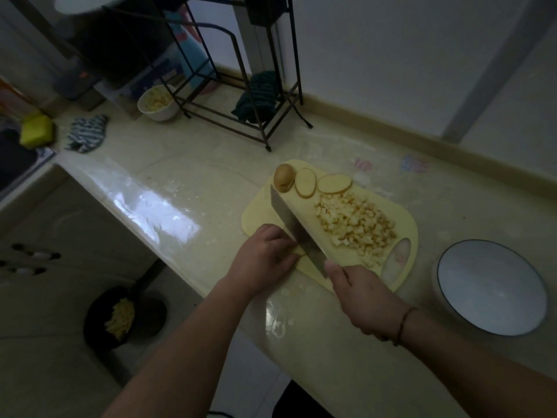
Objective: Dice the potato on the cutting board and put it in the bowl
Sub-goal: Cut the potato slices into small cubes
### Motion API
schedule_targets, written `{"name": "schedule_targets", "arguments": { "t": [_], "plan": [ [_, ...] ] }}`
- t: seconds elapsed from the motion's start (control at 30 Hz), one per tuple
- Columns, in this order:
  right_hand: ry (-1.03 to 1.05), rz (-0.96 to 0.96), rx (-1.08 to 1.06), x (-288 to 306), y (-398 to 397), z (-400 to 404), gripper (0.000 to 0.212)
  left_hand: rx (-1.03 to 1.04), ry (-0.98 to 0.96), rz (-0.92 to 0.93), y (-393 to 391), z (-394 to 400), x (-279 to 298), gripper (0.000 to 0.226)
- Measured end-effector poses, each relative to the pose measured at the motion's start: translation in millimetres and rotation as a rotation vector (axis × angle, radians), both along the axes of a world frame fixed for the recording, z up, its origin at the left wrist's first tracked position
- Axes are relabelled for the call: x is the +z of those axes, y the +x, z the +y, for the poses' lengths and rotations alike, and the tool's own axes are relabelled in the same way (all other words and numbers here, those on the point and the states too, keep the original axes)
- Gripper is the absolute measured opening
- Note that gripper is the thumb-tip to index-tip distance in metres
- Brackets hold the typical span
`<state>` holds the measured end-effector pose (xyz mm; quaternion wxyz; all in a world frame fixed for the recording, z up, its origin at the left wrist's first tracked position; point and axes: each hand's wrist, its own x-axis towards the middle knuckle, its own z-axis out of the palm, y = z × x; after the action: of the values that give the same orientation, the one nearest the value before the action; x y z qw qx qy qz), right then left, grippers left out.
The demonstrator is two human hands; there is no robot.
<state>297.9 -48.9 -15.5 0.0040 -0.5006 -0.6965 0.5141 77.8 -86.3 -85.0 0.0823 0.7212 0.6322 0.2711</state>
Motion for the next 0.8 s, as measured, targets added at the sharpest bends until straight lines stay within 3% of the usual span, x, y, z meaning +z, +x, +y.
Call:
{"name": "schedule_targets", "arguments": {
  "t": [0.2, 0.37, 0.8],
  "plan": [
    [-0.271, 0.042, -0.126, -2, 9, 5, 0.064, 0.017, -0.058, -0.043, -1, -1, 1, 0.035],
    [-0.020, 0.014, -0.034, 7, 9, -5, 0.059, 0.027, -0.061, -0.028, -2, -4, 5, 0.025],
    [0.129, -0.004, 0.038, 9, 22, -27, 0.057, -0.005, -0.018, 0.003, 2, -4, 6, 0.032]
  ]
}}
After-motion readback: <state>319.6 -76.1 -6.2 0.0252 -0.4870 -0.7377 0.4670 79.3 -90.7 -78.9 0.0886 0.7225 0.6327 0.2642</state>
